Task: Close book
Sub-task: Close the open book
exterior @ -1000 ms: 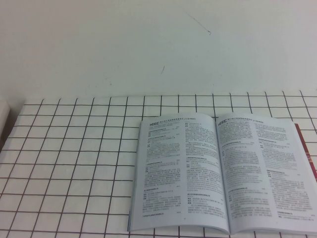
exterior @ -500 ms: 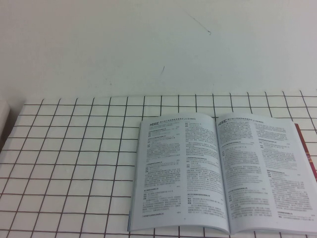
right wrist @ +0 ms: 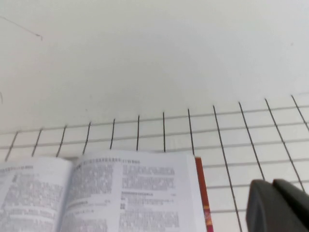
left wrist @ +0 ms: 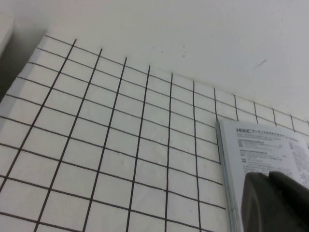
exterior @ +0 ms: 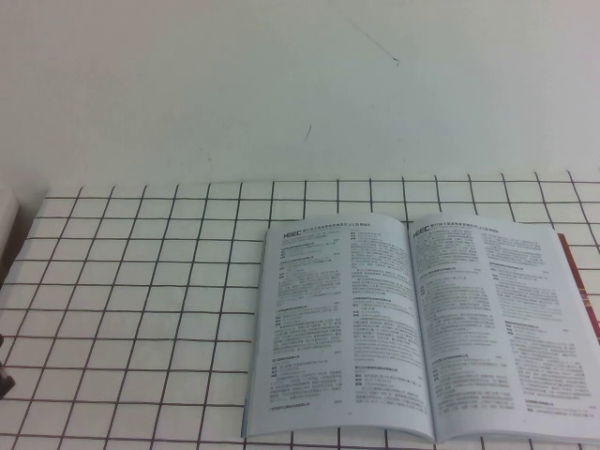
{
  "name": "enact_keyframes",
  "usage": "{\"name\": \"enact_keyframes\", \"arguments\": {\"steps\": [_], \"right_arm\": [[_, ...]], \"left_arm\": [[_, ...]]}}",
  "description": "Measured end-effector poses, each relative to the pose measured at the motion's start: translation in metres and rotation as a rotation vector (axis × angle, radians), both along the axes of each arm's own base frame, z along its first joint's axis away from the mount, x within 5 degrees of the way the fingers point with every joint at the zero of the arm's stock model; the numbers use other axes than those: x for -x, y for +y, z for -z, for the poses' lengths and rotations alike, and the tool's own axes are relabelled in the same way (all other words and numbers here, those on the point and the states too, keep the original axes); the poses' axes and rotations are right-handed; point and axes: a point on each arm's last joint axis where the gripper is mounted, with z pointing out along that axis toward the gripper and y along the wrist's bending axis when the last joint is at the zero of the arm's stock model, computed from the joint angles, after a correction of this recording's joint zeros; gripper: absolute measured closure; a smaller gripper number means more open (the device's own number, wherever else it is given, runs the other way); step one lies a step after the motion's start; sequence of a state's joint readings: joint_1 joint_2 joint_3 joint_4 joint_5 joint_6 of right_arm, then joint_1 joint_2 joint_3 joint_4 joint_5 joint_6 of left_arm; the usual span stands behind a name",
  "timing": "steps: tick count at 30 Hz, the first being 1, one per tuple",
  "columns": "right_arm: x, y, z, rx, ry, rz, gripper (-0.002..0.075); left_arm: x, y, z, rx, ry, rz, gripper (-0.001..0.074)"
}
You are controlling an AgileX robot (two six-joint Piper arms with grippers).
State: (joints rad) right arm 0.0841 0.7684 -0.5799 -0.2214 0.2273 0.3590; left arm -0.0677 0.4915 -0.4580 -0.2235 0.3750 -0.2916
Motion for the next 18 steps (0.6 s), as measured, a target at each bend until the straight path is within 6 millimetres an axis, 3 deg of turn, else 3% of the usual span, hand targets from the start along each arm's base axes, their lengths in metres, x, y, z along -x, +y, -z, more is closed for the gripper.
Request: {"name": "enact_keyframes", "arguments": {"steps": [5, 9, 18], "right_arm": [[-0.003, 0.0, 0.024, 0.068, 0.238, -0.016, 0.0729], [-0.005, 0.006, 0.04, 0.137, 0.412, -0.139, 0.0729], [-0.052, 0.048, 0.057, 0.034, 0.512, -0.613, 0.0729]], "left_arm": [[-0.022, -0.001, 0.011, -0.052, 0.076, 0.01, 0.0738], [-0.044, -0.003, 0.03, -0.099, 0.204, 0.038, 0.0738], [-0.086, -0.019, 0.076, -0.056, 0.486, 0.191, 0.0738]]}}
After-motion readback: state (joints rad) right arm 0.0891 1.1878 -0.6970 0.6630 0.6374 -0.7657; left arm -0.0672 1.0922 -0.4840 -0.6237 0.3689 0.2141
